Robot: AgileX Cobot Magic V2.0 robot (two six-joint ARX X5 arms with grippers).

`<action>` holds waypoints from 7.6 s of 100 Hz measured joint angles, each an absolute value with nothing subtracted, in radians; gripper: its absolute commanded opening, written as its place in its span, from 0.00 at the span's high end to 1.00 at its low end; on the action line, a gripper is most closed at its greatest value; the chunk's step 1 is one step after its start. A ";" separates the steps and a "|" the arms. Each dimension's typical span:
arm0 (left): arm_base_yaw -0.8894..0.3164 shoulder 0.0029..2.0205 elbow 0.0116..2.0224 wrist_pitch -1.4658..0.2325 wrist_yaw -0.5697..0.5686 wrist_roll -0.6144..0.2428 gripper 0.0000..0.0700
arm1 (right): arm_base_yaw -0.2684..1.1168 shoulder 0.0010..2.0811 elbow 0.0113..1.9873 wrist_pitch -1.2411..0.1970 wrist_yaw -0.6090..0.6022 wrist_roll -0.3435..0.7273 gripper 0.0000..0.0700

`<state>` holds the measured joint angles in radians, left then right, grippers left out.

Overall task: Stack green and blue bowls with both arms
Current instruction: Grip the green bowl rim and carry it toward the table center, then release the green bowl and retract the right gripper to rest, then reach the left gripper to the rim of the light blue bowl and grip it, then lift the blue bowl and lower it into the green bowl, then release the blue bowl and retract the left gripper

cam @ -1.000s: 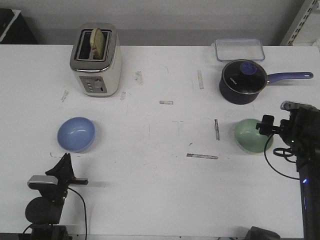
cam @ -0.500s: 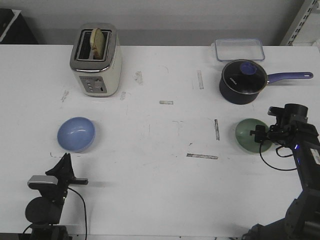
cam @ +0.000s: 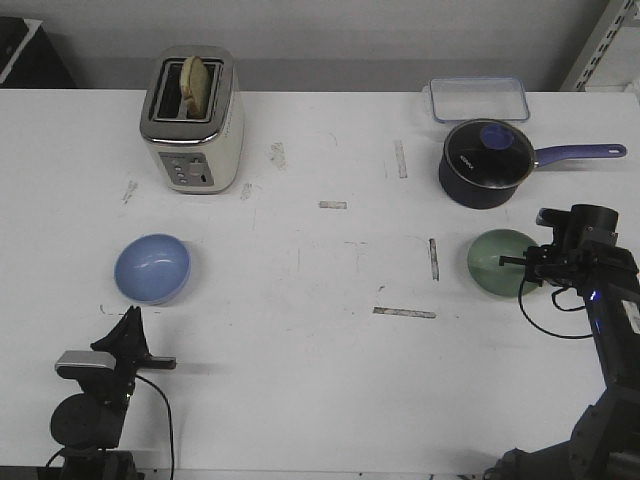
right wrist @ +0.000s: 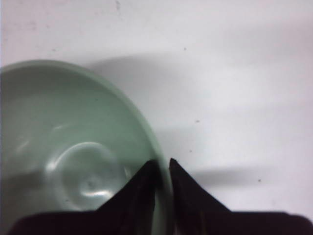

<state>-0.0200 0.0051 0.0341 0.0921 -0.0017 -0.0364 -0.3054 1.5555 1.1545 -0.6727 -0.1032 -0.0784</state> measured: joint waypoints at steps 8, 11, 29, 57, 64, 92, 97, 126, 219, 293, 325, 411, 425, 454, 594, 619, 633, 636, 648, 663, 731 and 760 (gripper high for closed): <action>-0.020 0.005 0.034 0.092 -0.002 -0.036 1.00 | -0.294 1.509 1.153 -0.664 -0.108 -0.080 1.00; -0.020 0.005 0.034 0.092 -0.001 -0.036 1.00 | -0.286 1.486 1.154 -0.664 -0.120 -0.078 1.00; -0.020 0.005 0.034 0.092 -0.001 -0.037 1.00 | -0.213 1.345 1.187 -0.651 -0.227 -0.050 1.00; -0.020 0.005 0.034 0.092 -0.001 -0.037 1.00 | 0.117 1.275 1.205 -0.595 -0.335 0.052 1.00; -0.020 0.005 0.034 0.093 -0.002 -0.036 1.00 | 0.214 1.298 1.205 -0.592 -0.337 0.061 1.00; -0.020 0.005 0.034 0.092 -0.002 -0.037 1.00 | 0.507 1.481 1.205 -0.591 -0.338 0.076 1.00; -0.020 0.005 0.034 0.093 -0.002 -0.037 1.00 | 0.537 1.516 1.205 -0.591 -0.338 0.077 1.00; -0.020 0.005 0.034 0.093 -0.002 -0.036 1.00 | 0.611 1.643 1.205 -0.590 -0.309 0.075 1.00; -0.020 0.005 0.034 0.093 -0.002 -0.036 1.00 | 0.579 1.631 1.265 -0.593 -0.311 0.029 0.26; -0.020 0.005 0.034 0.089 -0.002 -0.037 1.00 | 0.120 0.952 1.015 -0.561 -0.014 -0.022 1.00; -0.020 0.005 0.034 0.086 -0.002 -0.036 1.00 | 0.104 0.558 0.567 -0.444 0.057 -0.022 1.00; -0.020 0.502 0.816 -0.319 -0.025 -0.043 0.32 | 0.104 0.304 0.459 -0.377 0.056 -0.022 1.00; -0.007 0.680 0.989 -0.496 -0.025 -0.070 0.00 | 0.104 0.309 0.459 -0.377 0.055 -0.022 1.00; 0.117 1.047 1.063 -0.645 0.068 -0.142 0.00 | 0.104 0.344 0.459 -0.383 0.054 -0.022 1.00; 0.247 1.496 1.231 -0.670 0.260 -0.184 1.00 | 0.104 0.350 0.459 -0.383 0.054 -0.022 1.00; 0.095 1.378 1.362 -0.708 0.262 -0.198 1.00 | 0.104 0.350 0.459 -0.384 0.054 -0.022 1.00; -0.061 1.322 1.364 -0.710 0.262 -0.198 1.00 | 0.104 0.350 0.459 -0.383 0.054 -0.022 1.00; -0.099 1.320 1.364 -0.715 0.262 -0.198 1.00 | 0.104 0.350 0.459 -0.383 0.054 -0.022 1.00; -0.260 1.327 1.363 -0.751 0.262 -0.198 1.00 | 0.104 0.350 0.459 -0.383 0.054 -0.022 1.00; -0.447 1.353 1.363 -0.747 0.262 -0.197 1.00 | 0.104 0.349 0.459 -0.383 0.054 -0.022 1.00; -0.633 1.622 1.363 -0.731 0.232 -0.197 0.99 | 0.104 0.349 0.459 -0.383 0.054 -0.022 1.00; -0.633 1.622 1.363 -0.711 0.232 -0.199 0.14 | 0.104 0.350 0.459 -0.383 0.054 -0.022 1.00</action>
<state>-0.6334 1.6222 1.3632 -0.7109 0.2321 -0.1989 0.1040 0.3496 0.4595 -0.3832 0.0540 -0.0216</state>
